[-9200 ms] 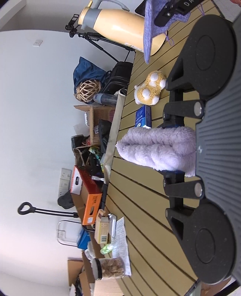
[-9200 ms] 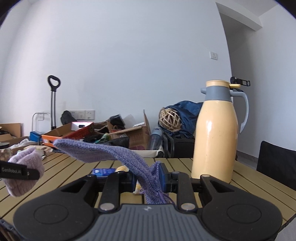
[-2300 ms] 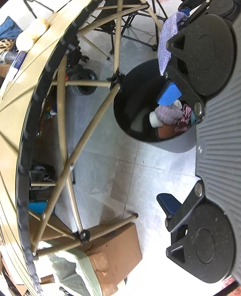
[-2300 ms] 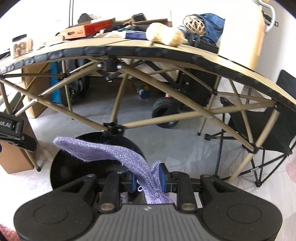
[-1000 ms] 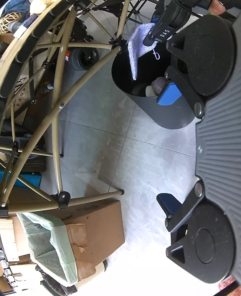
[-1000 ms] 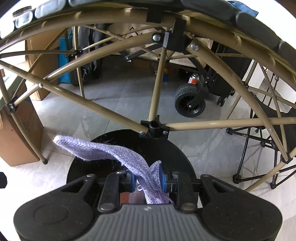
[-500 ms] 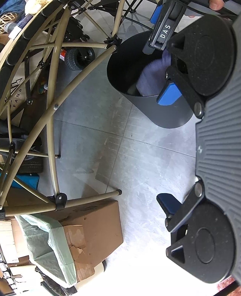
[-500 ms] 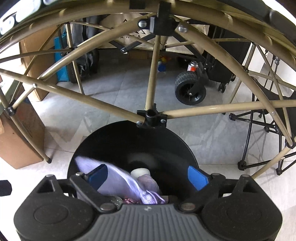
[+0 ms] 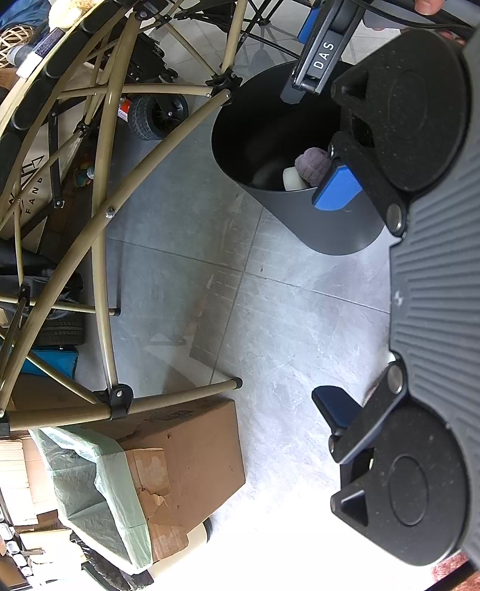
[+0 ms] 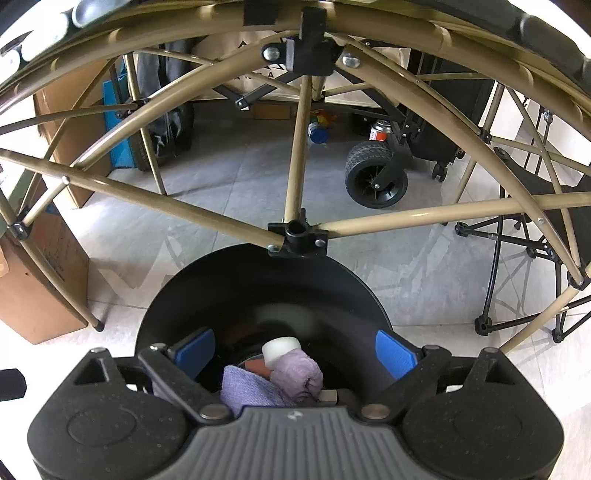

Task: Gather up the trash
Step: 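Move the right tool over the black bin and release the purple scarf, then raise both open tools from the bin back toward the table, then close the right tool on the yellow-and-white plush toy, then close the left tool on the blue handkerchief pack while the right tool holds the plush, then lift the blue pack and yellow plush off the table toward the black bin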

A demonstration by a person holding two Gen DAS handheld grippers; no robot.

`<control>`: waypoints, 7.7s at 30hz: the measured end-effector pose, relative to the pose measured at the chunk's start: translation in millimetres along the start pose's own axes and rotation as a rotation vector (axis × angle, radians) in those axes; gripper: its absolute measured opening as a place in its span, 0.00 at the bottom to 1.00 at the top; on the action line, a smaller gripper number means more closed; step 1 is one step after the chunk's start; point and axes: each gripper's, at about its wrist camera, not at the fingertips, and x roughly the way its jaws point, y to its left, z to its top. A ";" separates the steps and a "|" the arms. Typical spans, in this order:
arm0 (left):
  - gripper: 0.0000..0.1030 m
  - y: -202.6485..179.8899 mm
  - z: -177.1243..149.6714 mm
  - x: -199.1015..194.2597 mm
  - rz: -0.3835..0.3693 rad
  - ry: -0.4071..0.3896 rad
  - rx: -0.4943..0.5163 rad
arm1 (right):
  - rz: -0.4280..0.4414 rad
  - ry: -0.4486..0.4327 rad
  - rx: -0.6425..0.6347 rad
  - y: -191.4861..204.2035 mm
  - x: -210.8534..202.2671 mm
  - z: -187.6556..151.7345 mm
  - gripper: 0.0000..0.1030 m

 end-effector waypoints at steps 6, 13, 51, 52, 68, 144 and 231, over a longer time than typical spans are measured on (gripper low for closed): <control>1.00 0.7 0.1 -7.7 -0.010 -0.028 0.003 | 0.010 -0.006 0.004 0.1 -4.5 0.0 0.92; 1.00 -3.3 -0.8 -18.4 -0.008 -0.069 0.020 | 0.030 -0.033 0.011 -3.9 -19.7 -0.2 0.92; 1.00 -56.2 41.8 -163.4 -0.135 -0.444 0.019 | 0.092 -0.511 0.157 -86.2 -209.5 58.0 1.00; 1.00 -59.4 45.0 -164.7 -0.141 -0.448 0.022 | 0.090 -0.518 0.165 -87.0 -209.3 63.9 1.00; 1.00 -98.2 125.6 -162.8 -0.170 -0.501 0.067 | 0.027 -0.554 0.289 -95.0 -165.1 158.7 1.00; 1.00 -209.0 253.6 -63.1 -0.109 -0.404 0.106 | 0.087 -0.355 0.395 -149.4 -0.8 272.9 0.91; 0.73 -258.0 163.9 -144.8 -0.118 -0.483 0.243 | -0.054 -0.650 0.369 -204.1 -188.7 104.7 0.91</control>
